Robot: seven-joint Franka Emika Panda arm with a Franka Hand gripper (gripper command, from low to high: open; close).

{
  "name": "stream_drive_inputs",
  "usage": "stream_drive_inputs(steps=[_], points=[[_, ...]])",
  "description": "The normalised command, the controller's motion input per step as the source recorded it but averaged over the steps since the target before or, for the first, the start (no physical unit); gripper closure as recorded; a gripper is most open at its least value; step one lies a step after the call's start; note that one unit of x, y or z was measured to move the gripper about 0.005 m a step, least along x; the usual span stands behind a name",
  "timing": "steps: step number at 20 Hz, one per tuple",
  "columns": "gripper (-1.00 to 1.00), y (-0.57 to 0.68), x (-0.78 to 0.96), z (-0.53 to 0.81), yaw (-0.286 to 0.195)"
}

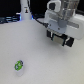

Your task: Open the kcup holder, insert the kcup into the holder, and close the kcup holder

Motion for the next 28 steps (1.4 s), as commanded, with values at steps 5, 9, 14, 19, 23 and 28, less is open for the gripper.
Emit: stream_drive_inputs(steps=[5, 9, 14, 19, 23, 28], points=[[-1.00, -0.22, 0.67, 0.16, -0.087], [-1.00, -0.08, 0.42, 0.19, -0.122], [-1.00, -0.29, 0.38, 0.29, -0.143], [-1.00, -0.59, 0.29, 0.28, -0.181], [-1.00, -0.66, 0.27, 0.19, -0.197], [-1.00, -0.67, 0.21, 0.14, -0.205]])
